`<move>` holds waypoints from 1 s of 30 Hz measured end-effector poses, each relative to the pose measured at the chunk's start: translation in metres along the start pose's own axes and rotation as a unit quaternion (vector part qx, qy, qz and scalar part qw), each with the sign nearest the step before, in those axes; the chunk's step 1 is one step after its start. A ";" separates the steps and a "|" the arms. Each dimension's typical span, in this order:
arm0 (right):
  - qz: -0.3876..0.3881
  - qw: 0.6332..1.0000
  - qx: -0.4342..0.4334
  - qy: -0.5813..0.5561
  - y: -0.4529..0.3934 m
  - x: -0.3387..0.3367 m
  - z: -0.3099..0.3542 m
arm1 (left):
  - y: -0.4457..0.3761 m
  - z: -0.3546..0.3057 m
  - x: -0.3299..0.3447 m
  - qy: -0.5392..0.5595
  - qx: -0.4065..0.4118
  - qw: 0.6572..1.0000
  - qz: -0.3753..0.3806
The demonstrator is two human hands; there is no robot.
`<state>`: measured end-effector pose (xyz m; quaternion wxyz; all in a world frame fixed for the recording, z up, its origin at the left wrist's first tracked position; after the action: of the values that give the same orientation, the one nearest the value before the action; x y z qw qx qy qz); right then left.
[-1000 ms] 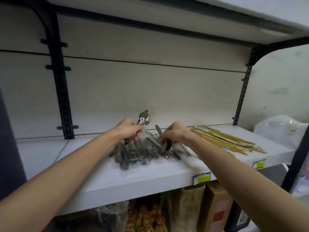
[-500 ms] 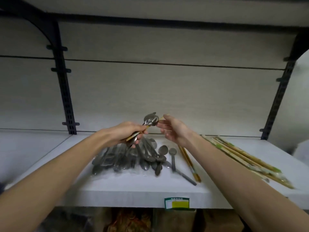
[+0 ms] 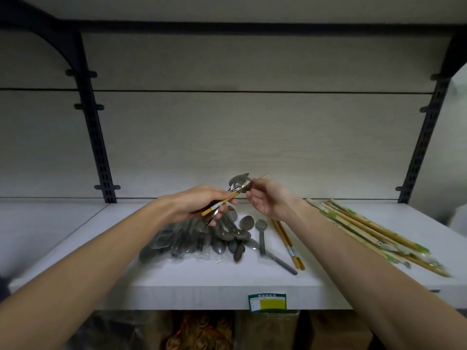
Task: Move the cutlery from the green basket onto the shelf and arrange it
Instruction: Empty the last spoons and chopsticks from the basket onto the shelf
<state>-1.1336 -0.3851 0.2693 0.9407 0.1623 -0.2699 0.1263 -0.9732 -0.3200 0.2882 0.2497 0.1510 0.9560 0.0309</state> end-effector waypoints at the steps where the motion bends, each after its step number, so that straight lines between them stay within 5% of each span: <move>1: -0.013 1.000 -0.011 0.003 0.000 -0.002 0.001 | 0.000 0.000 -0.001 -0.001 0.004 1.000 -0.008; 9: -0.083 0.991 -0.101 0.012 0.003 -0.026 0.024 | -0.007 0.004 -0.005 0.001 0.009 0.998 -0.068; 14: -0.116 0.959 -0.113 0.235 0.027 -0.049 0.045 | -0.016 0.001 0.002 -0.080 0.021 0.992 -0.100; 17: -0.147 0.887 -0.155 0.409 0.031 -0.071 0.059 | -0.023 -0.006 0.014 -0.079 0.034 0.991 -0.098; 20: -0.184 0.765 -0.184 0.589 0.031 -0.089 0.067 | -0.029 -0.008 0.023 -0.092 0.038 0.991 -0.094; 25: -0.213 0.630 -0.193 0.721 0.042 -0.090 0.059 | -0.038 -0.007 0.031 -0.098 0.047 0.990 -0.088; 26: -0.209 0.641 -0.211 0.708 0.044 -0.085 0.058 | -0.039 -0.006 0.032 -0.104 0.051 0.989 -0.090; 30: -0.137 0.830 -0.187 0.507 0.047 -0.059 0.046 | -0.042 0.000 0.027 -0.163 0.074 0.977 -0.117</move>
<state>-1.2188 -0.3684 0.2849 0.9655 -0.0679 0.2511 0.0075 -1.0070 -0.3521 0.2705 0.3926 0.0589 0.9130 -0.0942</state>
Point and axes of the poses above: each hand's wrist, its own y-axis away from the middle knuckle, its own x-axis out of the palm, z = x × y, the point moved 5 cm from there along -y, towards the middle knuckle, and after that the axes turned 11 degrees about -y, right-handed, at the moved point
